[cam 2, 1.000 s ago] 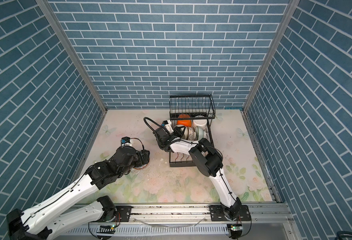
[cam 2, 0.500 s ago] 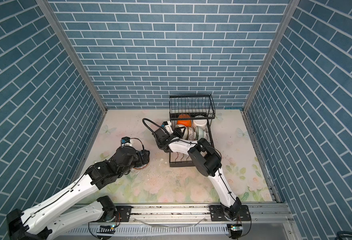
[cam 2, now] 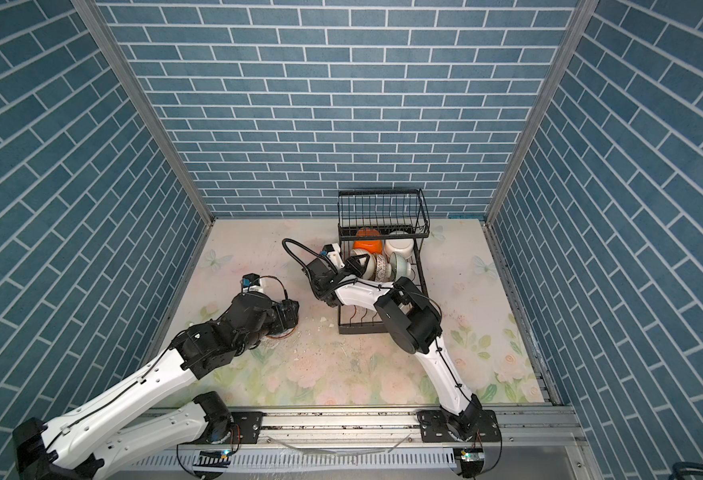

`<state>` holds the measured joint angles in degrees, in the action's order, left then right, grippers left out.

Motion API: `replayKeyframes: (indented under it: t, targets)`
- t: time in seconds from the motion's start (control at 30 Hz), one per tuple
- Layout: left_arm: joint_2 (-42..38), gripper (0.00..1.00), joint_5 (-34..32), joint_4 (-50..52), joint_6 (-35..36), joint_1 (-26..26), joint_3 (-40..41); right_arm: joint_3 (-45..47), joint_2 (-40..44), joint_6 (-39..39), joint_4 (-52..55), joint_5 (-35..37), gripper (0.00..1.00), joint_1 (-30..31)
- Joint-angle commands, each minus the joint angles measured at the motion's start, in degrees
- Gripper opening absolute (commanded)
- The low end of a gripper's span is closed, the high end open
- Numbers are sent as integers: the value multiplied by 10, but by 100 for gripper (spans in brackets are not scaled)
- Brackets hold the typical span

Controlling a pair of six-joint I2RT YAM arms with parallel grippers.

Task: Load bowls into a dish rack
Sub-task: Place the bowl in the dish rack.

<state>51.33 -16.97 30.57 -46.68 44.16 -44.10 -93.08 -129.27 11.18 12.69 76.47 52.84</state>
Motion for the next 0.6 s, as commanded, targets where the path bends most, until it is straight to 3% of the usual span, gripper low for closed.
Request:
replayKeyframes:
  t: [0.0, 0.27, 0.43, 0.57]
  targets:
    - [-4, 100, -12, 8, 4, -3, 8, 2, -32, -13, 24, -69, 30, 11]
    - [-5, 100, -13, 9, 5, -3, 10, 17, -28, -8, 14, -67, 31, 23]
    - [-4, 100, -13, 9, 4, -3, 11, 11, -28, -8, 20, -62, 38, 25]
    - [-7, 100, -13, 10, 4, -3, 11, 12, -21, -9, 20, -57, 49, 24]
